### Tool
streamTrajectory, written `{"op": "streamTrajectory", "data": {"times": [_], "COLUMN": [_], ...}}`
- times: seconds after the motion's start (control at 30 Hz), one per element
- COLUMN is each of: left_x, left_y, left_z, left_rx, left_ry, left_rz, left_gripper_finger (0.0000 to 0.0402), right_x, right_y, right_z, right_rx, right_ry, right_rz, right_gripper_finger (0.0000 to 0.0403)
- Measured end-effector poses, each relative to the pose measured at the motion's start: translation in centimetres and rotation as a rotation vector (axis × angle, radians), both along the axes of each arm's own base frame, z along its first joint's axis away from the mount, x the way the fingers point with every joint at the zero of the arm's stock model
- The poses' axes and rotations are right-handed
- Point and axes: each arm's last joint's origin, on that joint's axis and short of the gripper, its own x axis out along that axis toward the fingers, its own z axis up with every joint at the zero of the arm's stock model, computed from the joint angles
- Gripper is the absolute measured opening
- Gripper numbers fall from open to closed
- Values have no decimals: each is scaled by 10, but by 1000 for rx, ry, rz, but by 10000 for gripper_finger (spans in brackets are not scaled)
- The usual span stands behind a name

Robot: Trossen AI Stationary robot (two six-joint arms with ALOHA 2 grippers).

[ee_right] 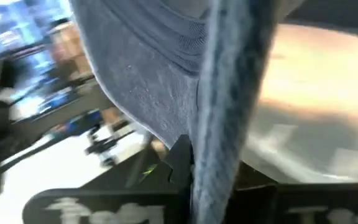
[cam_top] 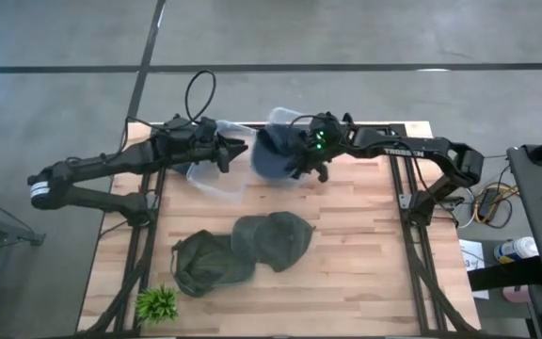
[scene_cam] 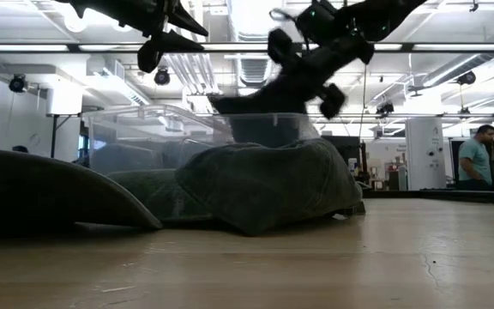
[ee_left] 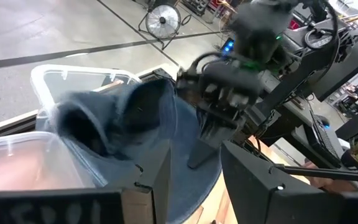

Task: Pick & Place hat
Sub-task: Put the bottom blue cap into the right transparent bin

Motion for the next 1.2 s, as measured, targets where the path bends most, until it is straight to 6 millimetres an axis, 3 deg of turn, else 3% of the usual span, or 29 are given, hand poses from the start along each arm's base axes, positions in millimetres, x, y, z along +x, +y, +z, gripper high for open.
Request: {"op": "streamTrajectory", "data": {"times": [0.13,0.33,0.73,1.2], "left_x": [0,0,0,0], "left_y": [0,0,0,0], "left_z": [0,-1,-6,-11], "left_rx": [-8,-9,-16,-37], "left_ry": [3,6,20,28], "left_rz": [3,3,3,7], "left_gripper_finger": [133,133,133,133], "right_x": [5,-3,-7,-17], "right_y": [-1,5,8,13], "right_z": [9,-14,-22,-17], "right_rx": [-8,96,127,85], "right_ry": [-87,36,55,56], "right_rz": [6,-15,-19,101], "right_gripper_finger": [12,16,22,120]}}
